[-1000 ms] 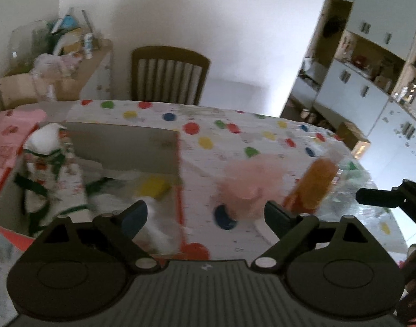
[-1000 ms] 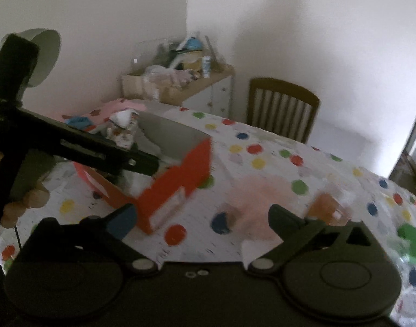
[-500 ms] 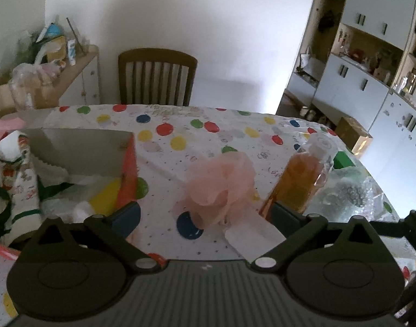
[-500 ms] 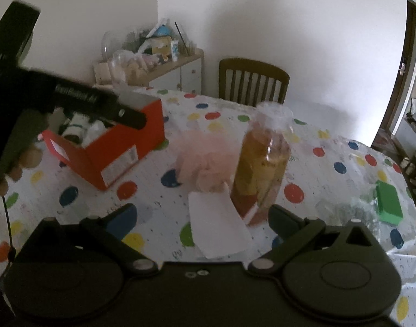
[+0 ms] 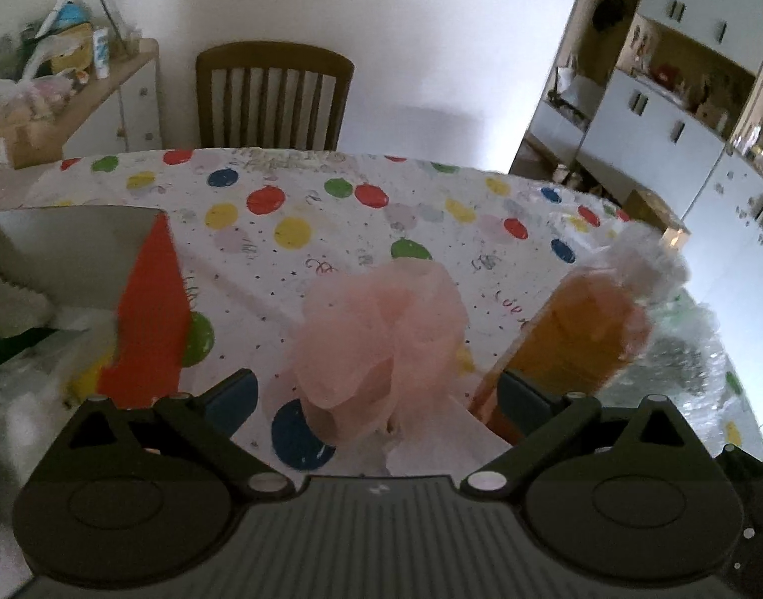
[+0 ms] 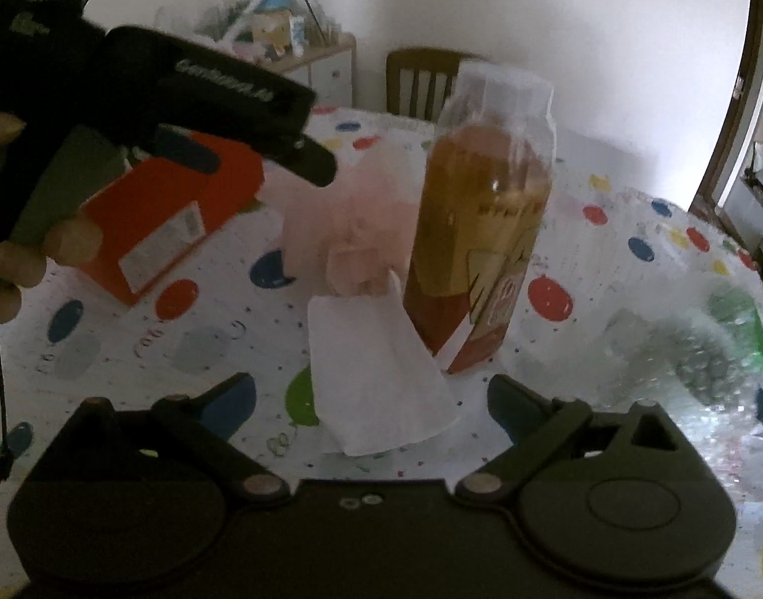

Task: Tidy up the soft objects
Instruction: 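Move the left tool to the pink mesh puff while the right tool moves to the white tissue, then grasp the pink mesh puff with the left tool while the right tool grasps the white tissue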

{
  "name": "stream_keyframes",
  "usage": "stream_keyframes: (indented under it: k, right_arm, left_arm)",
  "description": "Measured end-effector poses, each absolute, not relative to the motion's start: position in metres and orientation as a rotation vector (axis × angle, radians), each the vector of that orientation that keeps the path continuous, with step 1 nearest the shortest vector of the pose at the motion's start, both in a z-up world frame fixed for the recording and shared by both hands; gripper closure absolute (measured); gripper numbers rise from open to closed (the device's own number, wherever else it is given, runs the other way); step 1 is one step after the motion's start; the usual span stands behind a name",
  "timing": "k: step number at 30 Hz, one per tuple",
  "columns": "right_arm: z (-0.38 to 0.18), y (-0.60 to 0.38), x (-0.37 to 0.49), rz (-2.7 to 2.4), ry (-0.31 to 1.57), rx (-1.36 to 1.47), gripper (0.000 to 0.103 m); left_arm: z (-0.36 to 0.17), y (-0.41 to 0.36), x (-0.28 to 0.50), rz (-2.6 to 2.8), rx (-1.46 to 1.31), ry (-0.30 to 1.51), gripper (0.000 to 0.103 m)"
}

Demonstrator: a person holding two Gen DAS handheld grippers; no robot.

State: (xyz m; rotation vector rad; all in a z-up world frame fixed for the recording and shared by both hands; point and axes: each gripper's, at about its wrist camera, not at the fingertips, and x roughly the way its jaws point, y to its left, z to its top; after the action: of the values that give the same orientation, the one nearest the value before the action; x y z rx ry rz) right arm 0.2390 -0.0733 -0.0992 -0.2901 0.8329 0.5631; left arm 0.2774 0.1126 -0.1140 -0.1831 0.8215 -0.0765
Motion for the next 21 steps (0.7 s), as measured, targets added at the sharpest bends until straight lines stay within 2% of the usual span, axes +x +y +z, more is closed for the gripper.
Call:
stream_keyframes:
  k: [12,17,20,21]
  right_arm:
    - [-0.141,-0.054,0.268,0.539,0.902,-0.333,0.011]
    - [-0.150,-0.050,0.276,0.515,0.934,-0.330,0.025]
    - [-0.153,-0.047,0.274,0.512,0.930,-0.355,0.029]
    - [-0.152,-0.047,0.273,0.516,0.927,-0.357,0.030]
  left_arm:
    - [-0.161,0.109,0.325,-0.108,-0.106,0.867,0.000]
    - [-0.171,0.108,0.338,-0.133,-0.106,0.868,0.001]
    - [-0.174,0.106,0.341,-0.147,-0.109,0.866,0.002]
    - [-0.175,0.105,0.342,-0.144,-0.104,0.865,0.005]
